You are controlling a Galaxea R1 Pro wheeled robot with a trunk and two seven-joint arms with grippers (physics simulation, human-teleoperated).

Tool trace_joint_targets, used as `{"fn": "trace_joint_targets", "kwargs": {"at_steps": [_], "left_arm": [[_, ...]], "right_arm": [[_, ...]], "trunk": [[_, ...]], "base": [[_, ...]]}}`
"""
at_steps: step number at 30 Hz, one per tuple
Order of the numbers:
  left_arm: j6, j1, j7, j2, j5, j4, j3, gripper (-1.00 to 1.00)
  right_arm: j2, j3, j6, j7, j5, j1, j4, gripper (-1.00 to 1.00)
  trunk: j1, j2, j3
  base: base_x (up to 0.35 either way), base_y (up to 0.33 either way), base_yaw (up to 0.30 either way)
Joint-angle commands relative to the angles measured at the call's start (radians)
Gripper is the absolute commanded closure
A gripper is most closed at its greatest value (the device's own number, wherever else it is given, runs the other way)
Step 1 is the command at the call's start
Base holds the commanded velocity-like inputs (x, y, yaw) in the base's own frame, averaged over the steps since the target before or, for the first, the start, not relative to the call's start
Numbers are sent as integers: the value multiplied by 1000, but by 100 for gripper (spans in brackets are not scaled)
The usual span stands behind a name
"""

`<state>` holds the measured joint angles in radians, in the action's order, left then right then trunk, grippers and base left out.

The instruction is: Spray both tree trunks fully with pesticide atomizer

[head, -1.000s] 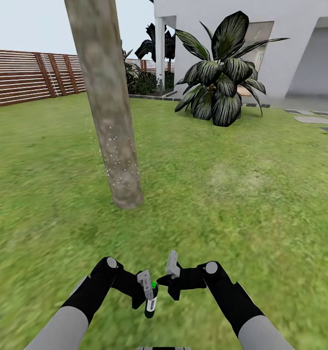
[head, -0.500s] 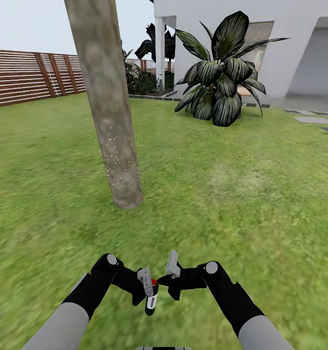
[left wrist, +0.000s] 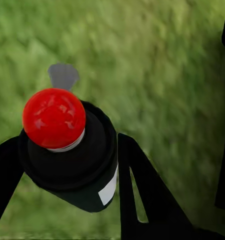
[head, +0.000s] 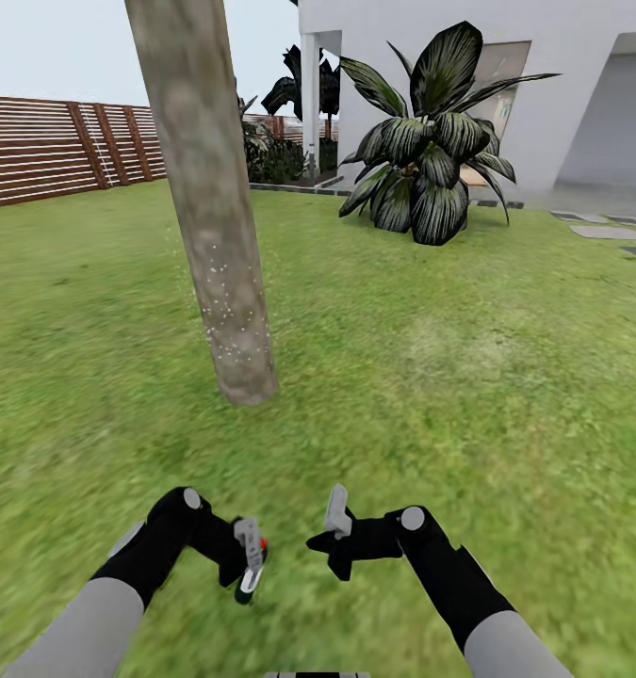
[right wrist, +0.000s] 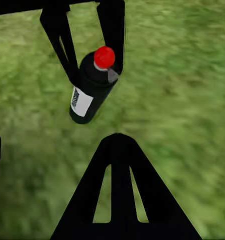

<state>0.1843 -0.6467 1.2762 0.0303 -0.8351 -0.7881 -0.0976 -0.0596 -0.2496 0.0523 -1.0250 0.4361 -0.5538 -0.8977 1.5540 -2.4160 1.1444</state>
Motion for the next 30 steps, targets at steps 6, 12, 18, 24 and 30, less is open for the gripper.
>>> {"fn": "trace_joint_targets", "kwargs": {"at_steps": [6, 12, 18, 24, 30], "left_arm": [[1, 1, -22, 89, 2, 0, 50, 100], [2, 12, -213, 93, 14, 0, 190, 100], [1, 68, -619, 55, 185, 17, 262, 100], [-99, 184, -985, 26, 449, 83, 265, 100], [-262, 255, -1286, -25, 487, 228, 267, 100]], "right_arm": [[9, -2, -2, 8, 5, 1, 12, -100], [11, 10, -3, 186, -2, 8, 49, -100], [12, 234, -286, 669, -152, 151, 227, -100], [96, 446, -535, 932, -178, 224, 480, -100], [133, 468, -786, 1099, -188, 233, 624, -100]], "trunk": [[0, 0, 0], [0, 0, 0], [0, 0, 0], [0, 0, 0], [0, 0, 0]], "base": [[0, 0, 0], [0, 0, 0], [0, 0, 0], [0, 0, 0], [0, 0, 0]]}}
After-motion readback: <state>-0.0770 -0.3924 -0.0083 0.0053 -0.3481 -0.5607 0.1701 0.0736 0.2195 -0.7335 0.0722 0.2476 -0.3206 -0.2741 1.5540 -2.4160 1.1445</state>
